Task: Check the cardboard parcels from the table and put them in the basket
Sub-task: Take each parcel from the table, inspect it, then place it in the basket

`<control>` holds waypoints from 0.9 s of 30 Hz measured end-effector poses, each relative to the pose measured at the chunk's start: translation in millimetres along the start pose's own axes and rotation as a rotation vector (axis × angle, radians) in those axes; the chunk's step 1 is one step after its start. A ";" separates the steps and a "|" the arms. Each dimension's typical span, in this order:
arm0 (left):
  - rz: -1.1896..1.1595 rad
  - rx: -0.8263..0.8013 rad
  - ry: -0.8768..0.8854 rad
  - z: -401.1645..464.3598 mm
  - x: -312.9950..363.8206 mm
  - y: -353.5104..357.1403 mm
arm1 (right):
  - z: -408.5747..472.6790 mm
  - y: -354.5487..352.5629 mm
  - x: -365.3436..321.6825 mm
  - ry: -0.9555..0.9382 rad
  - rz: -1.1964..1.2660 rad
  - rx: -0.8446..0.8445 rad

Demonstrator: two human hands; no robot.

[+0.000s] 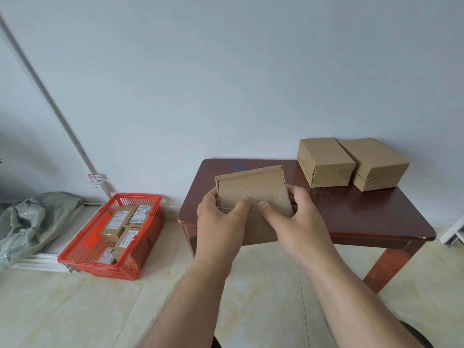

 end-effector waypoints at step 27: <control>0.106 0.008 0.093 -15.1 9.5 5.6 | -0.5 -3.8 -7.1 0.009 0.050 0.114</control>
Point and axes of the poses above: each hand's wrist, its own z-axis towards the middle knuckle, its own y-axis out of the palm, x = y × z, the point moved 4 cm from there along z, towards the middle knuckle, and after that the axes turned 5 degrees about -x, right-handed, at the moved point
